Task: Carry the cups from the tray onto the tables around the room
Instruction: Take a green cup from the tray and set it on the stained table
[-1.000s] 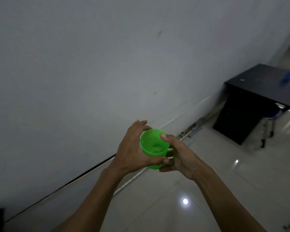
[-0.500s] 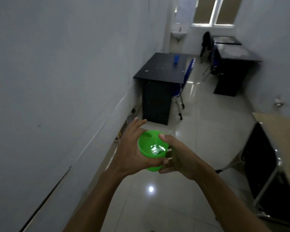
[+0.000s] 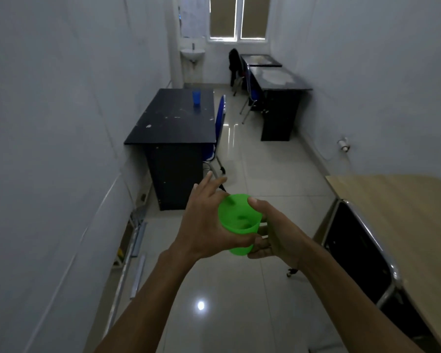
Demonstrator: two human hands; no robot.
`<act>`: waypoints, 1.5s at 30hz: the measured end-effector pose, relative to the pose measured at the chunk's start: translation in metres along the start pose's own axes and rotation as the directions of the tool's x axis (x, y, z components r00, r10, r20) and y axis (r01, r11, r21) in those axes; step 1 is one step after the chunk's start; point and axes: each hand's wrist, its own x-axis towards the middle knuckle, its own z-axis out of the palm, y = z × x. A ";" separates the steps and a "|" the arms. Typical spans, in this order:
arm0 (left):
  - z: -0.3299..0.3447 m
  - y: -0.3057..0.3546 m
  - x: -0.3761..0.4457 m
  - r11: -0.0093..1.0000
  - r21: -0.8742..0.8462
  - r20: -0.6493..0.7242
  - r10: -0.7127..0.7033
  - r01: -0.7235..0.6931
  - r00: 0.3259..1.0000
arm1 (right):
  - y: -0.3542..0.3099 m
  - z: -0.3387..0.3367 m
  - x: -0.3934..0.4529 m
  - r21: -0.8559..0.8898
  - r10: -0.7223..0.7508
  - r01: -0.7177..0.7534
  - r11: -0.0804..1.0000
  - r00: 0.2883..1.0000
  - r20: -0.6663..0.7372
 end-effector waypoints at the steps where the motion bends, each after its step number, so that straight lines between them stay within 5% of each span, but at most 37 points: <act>1: 0.006 -0.007 0.015 1.000 0.010 0.012 0.009 -0.009 1.000 | -0.004 -0.006 0.012 0.015 0.000 0.000 1.000 1.000 -0.015; 45: 0.271 -0.310 0.837 0.976 -0.025 0.137 0.216 -0.214 0.967 | -0.323 -0.437 0.708 0.091 -0.095 0.112 0.989 0.980 -0.176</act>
